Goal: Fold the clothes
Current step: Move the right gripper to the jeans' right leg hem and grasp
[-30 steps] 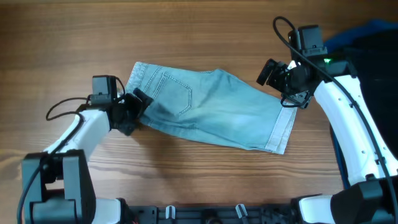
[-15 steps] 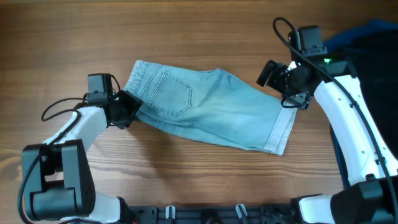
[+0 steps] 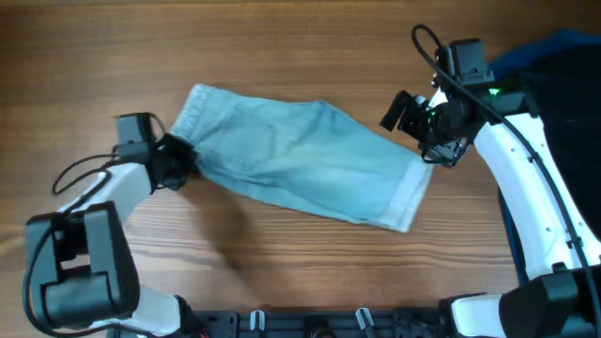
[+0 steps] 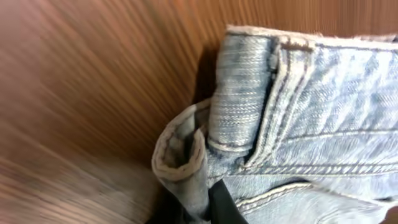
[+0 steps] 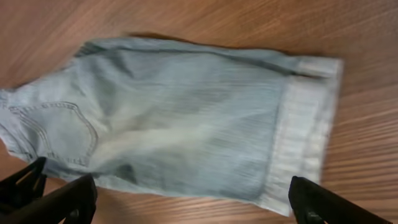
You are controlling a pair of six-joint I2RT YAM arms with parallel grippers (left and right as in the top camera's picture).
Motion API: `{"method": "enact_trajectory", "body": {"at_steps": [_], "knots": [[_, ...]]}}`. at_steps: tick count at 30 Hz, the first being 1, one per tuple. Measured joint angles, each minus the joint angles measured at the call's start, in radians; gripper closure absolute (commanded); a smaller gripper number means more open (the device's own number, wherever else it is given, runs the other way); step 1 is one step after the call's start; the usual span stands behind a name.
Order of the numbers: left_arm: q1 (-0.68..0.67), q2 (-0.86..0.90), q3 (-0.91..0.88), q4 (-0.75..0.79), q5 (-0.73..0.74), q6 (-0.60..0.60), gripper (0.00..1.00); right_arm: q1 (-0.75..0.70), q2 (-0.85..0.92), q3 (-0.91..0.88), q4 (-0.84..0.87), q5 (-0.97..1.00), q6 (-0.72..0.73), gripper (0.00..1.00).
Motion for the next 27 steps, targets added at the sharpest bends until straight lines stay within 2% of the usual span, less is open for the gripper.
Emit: {"method": "enact_trajectory", "body": {"at_steps": [2, 4, 6, 8, 9, 10, 11, 14, 17, 27], "knots": [[0.068, 0.000, 0.000, -0.001, 0.001, -0.011, 0.96, 0.000, 0.000, 0.000, -0.027, -0.008, -0.006, 0.12], [0.127, 0.000, 0.000, -0.004, 0.007, -0.017, 0.96, 0.005, 0.000, 0.000, -0.044, -0.011, -0.027, 0.30], [0.167, 0.000, 0.000, -0.010, 0.015, -0.020, 0.96, 0.022, 0.000, -0.001, -0.046, -0.014, -0.038, 0.42], [0.180, 0.000, 0.000, -0.018, 0.020, -0.023, 0.96, 0.060, 0.000, -0.034, 0.007, -0.017, -0.041, 0.63], [0.180, 0.000, 0.000, -0.021, 0.023, -0.024, 0.96, 0.092, 0.000, -0.077, 0.062, -0.021, -0.042, 0.84], [0.182, 0.000, 0.000, -0.027, 0.024, -0.024, 0.96, 0.115, 0.000, -0.113, 0.101, -0.025, -0.037, 0.92], [0.183, 0.000, 0.002, -0.036, 0.032, -0.024, 0.96, 0.140, 0.003, -0.154, 0.145, -0.029, -0.027, 0.96], [0.190, 0.000, 0.004, -0.068, 0.058, -0.027, 0.96, 0.176, 0.045, -0.249, 0.264, -0.034, 0.007, 0.96], [0.191, -0.001, 0.008, -0.101, 0.076, -0.027, 0.96, 0.176, 0.128, -0.258, 0.340, -0.038, 0.008, 0.96], [0.185, -0.004, 0.018, -0.176, 0.098, -0.031, 0.96, 0.160, 0.326, -0.259, 0.403, -0.039, -0.026, 0.96]]}}
